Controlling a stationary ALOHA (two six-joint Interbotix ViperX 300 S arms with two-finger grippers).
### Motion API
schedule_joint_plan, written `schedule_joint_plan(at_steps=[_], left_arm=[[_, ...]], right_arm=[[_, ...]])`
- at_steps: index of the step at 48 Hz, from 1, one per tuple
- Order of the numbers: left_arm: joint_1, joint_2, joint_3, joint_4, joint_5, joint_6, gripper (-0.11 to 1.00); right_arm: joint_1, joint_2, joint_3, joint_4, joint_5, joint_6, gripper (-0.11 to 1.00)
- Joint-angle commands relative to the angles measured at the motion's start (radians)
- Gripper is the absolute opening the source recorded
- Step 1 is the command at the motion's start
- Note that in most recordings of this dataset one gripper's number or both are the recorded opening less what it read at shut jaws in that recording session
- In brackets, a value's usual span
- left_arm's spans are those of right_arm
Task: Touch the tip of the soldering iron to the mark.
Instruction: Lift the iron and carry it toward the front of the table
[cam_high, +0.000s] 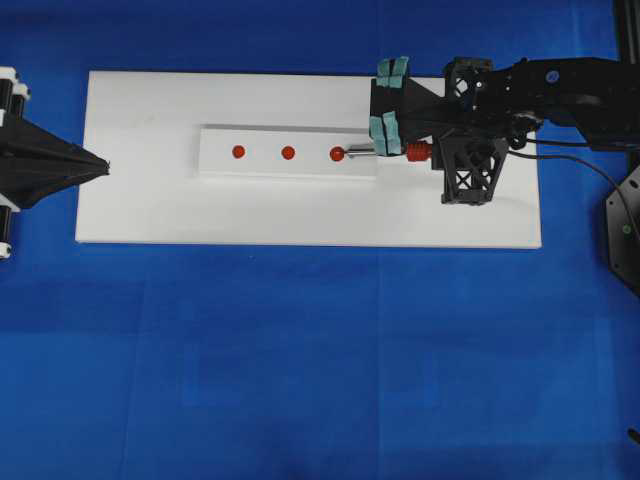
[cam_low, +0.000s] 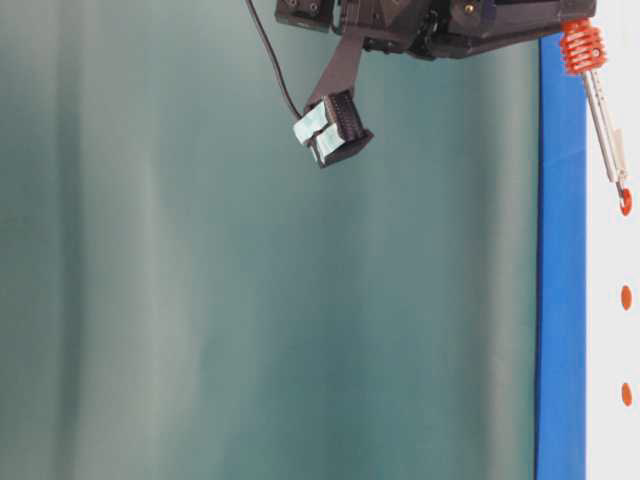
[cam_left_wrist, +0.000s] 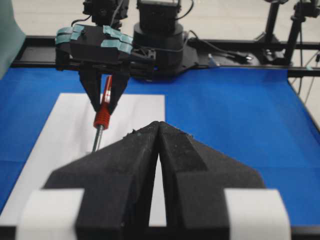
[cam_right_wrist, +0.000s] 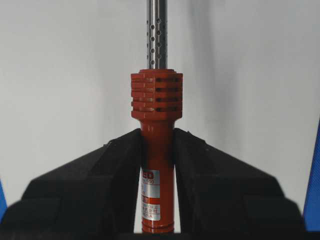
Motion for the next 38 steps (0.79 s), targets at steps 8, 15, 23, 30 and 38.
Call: schedule_joint_plan(at_steps=[8,15,23,30,38], left_arm=[[-0.002,0.003,-0.012,0.002,-0.008,-0.002,0.02],[-0.003,0.003,-0.012,0.002,-0.008,-0.002,0.02],[-0.002,0.003,-0.012,0.002,-0.009,-0.002,0.02],[-0.002,0.003,-0.012,0.002,-0.008,-0.002,0.02],[-0.002,0.003,-0.014,0.002,-0.008,0.000,0.02]], right_arm=[[0.000,-0.060,-0.043,-0.003,0.014,0.002,0.06],[0.000,-0.109,-0.080,-0.003,0.064,0.000,0.06],[0.000,-0.166,-0.132,-0.014,0.150,0.000,0.06],[0.000,-0.199,-0.149,-0.026,0.184,0.002,0.06],[0.005,-0.204,-0.141,-0.023,0.184,0.025,0.06]])
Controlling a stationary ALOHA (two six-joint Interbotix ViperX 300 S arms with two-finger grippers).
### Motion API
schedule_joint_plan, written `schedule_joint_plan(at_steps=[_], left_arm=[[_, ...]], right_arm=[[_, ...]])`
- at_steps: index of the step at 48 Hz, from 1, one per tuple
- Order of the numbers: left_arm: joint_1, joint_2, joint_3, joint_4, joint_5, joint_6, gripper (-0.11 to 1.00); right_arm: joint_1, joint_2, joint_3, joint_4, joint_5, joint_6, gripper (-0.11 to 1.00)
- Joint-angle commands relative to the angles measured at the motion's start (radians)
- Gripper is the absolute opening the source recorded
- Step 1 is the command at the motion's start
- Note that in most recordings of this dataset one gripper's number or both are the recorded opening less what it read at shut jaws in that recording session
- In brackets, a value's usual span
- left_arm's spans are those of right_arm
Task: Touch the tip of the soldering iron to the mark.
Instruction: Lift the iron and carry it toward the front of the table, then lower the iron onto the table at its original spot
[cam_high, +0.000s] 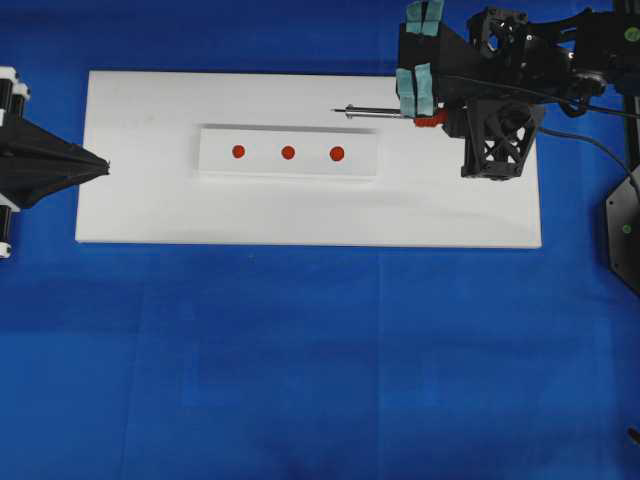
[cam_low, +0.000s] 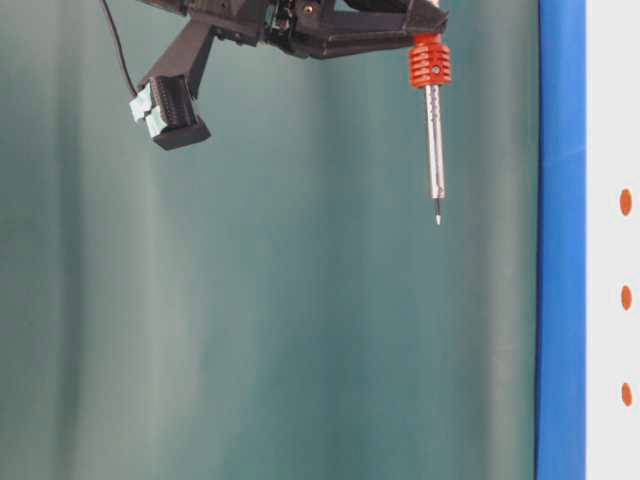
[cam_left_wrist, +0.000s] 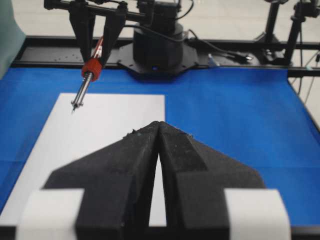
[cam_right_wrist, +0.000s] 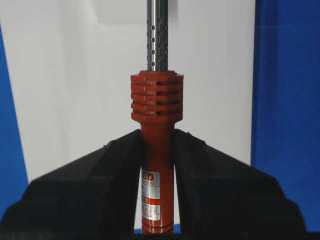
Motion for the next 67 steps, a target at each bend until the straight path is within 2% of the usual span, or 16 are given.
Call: schedule_joint_plan(at_steps=[1,12,22,29,37,44,50,58,67], left_arm=[[-0.002,0.003,-0.014,0.002,-0.011,-0.002,0.02],[-0.003,0.003,-0.011,0.002,-0.009,-0.002,0.02],[-0.002,0.003,-0.012,0.002,-0.011,-0.002,0.02],[-0.003,0.003,-0.012,0.002,-0.011,-0.003,0.02],[-0.003,0.003,-0.012,0.002,-0.011,-0.006,0.02],[-0.005,0.003,-0.012,0.002,-0.014,-0.006,0.02],[-0.006,0.003,-0.012,0.002,-0.018,-0.006,0.02],[-0.009,0.003,-0.014,0.002,-0.025,-0.006,0.02],[-0.012,0.003,-0.012,0.002,-0.023,-0.006,0.02]], right_arm=[[0.008,-0.025,-0.018,0.000,-0.002,0.017,0.06],[0.107,-0.034,-0.003,-0.002,-0.005,0.129,0.06],[0.268,-0.034,0.005,-0.014,-0.028,0.308,0.06],[0.391,-0.026,0.003,-0.069,-0.040,0.456,0.06],[0.528,-0.006,-0.008,-0.161,-0.032,0.650,0.06],[0.627,0.020,-0.025,-0.213,-0.025,0.770,0.06],[0.673,0.052,-0.040,-0.219,-0.023,0.810,0.06],[0.683,0.084,-0.061,-0.224,-0.025,0.804,0.06],[0.660,0.130,-0.107,-0.276,-0.031,0.793,0.06]])
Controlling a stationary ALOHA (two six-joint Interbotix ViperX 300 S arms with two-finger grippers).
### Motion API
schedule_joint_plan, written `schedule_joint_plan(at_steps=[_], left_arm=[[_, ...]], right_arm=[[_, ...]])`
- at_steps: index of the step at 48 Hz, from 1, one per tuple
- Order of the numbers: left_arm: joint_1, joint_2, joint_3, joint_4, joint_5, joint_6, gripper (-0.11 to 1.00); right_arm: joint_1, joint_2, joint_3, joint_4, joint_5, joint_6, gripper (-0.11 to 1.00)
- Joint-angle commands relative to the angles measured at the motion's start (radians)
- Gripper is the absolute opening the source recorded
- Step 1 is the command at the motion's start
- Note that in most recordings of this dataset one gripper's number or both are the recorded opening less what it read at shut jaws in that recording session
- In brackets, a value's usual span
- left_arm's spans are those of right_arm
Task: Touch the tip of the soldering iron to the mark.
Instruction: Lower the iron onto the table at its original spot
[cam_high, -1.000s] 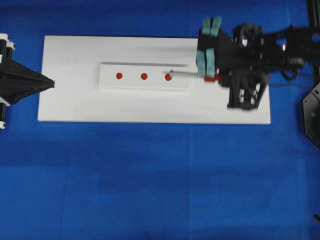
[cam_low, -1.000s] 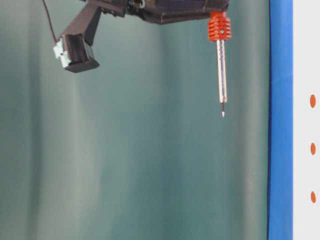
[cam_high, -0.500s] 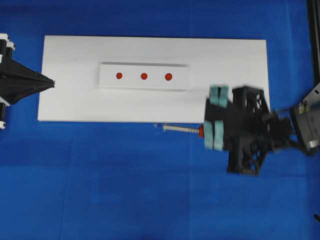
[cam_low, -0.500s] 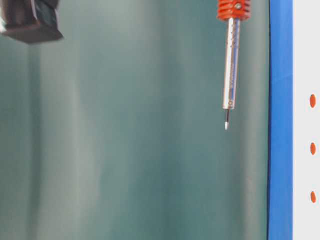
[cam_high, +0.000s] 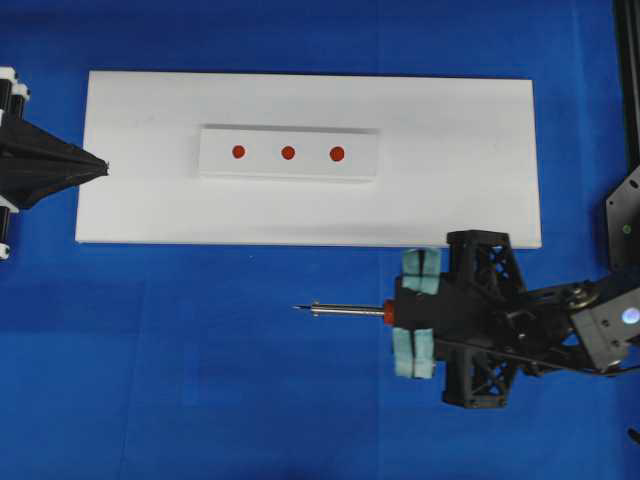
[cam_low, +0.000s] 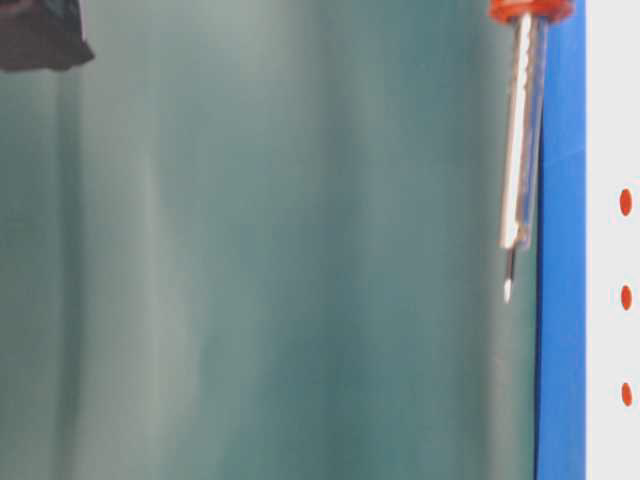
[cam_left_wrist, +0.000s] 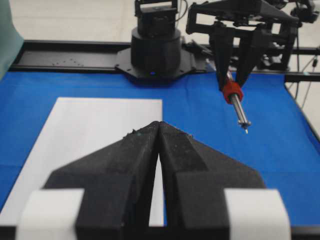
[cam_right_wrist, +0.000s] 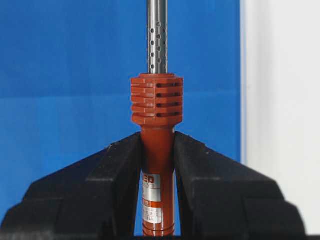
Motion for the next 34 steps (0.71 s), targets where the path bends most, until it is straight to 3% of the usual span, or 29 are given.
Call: schedule_joint_plan(at_steps=[1,6,18,34], left_arm=[[-0.006,0.003,-0.012,0.002,-0.008,0.000,0.02],[-0.009,0.003,-0.012,0.002,-0.008,0.000,0.02],[-0.029,0.003,-0.012,0.002,-0.009,0.000,0.02],[-0.031,0.003,-0.014,0.002,-0.011,0.000,0.02]], right_arm=[[-0.020,0.014,-0.052,-0.023,-0.008,0.002,0.06],[-0.048,0.067,-0.097,-0.031,-0.009,-0.011,0.06],[-0.077,0.195,-0.238,-0.025,-0.034,-0.121,0.06],[-0.106,0.307,-0.376,-0.023,-0.034,-0.132,0.06]])
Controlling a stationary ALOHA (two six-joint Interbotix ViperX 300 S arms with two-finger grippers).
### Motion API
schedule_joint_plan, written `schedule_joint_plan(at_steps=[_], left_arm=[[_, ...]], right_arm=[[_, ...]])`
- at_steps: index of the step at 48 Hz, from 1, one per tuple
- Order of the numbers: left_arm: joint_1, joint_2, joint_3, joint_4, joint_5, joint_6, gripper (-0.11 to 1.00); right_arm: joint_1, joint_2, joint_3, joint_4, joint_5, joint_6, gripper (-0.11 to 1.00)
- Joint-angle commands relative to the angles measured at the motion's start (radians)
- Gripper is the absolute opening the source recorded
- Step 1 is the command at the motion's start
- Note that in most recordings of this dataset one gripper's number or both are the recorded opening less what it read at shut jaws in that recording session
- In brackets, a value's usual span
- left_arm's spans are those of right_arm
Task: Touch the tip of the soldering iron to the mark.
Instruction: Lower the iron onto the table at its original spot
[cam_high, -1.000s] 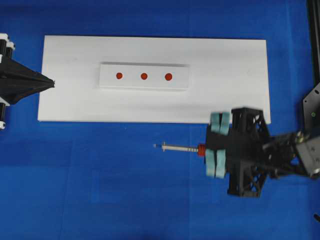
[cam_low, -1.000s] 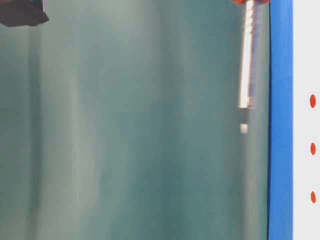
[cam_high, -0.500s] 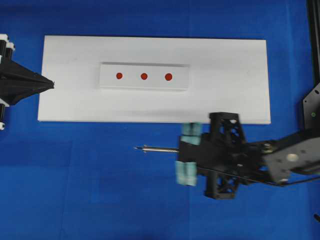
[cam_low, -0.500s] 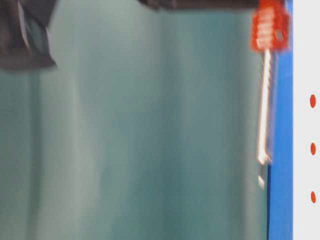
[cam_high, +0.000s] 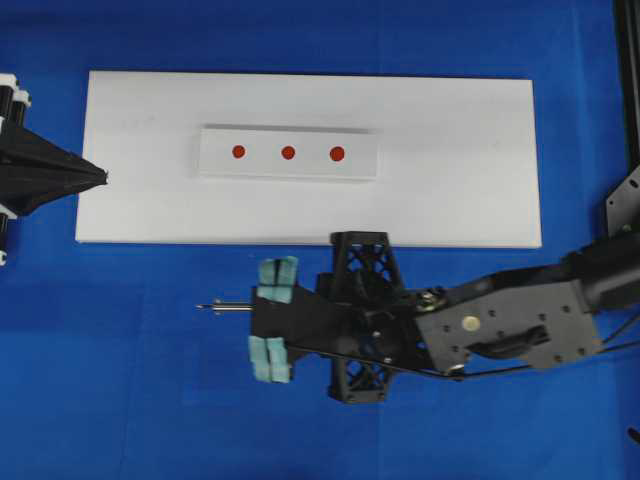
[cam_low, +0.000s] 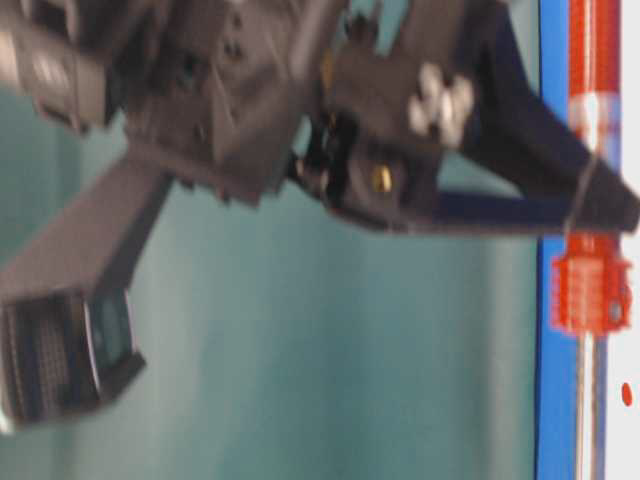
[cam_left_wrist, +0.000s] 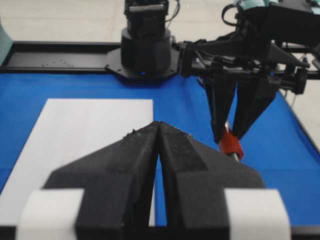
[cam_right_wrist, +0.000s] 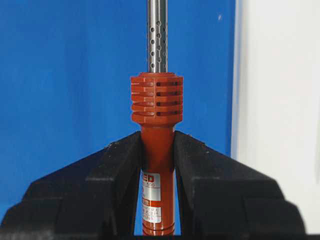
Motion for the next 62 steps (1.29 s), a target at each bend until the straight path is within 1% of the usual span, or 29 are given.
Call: schedule_joint_plan(at_steps=[1,7,15,32,41,50,62], left_arm=[[-0.005,0.003,-0.012,0.002,-0.011,0.000,0.02],[-0.005,0.003,-0.012,0.002,-0.011,0.000,0.02],[-0.005,0.003,-0.014,0.002,-0.011,0.000,0.02],[-0.005,0.003,-0.012,0.002,-0.011,-0.002,0.02],[-0.005,0.003,-0.012,0.002,-0.009,-0.002,0.02],[-0.012,0.003,-0.012,0.002,-0.009,-0.002,0.02],[-0.012,0.003,-0.012,0.002,-0.005,0.002,0.02]], right_arm=[[-0.003,-0.003,-0.048,-0.003,-0.006,0.003,0.06],[-0.003,0.011,-0.055,-0.002,-0.008,0.003,0.06],[-0.005,0.034,-0.038,0.011,-0.032,0.009,0.06],[-0.008,0.120,0.038,0.078,-0.272,0.023,0.06],[-0.011,0.169,0.055,0.080,-0.353,0.044,0.06],[-0.018,0.201,0.063,0.080,-0.374,0.081,0.06],[-0.018,0.219,0.072,0.080,-0.437,0.074,0.07]])
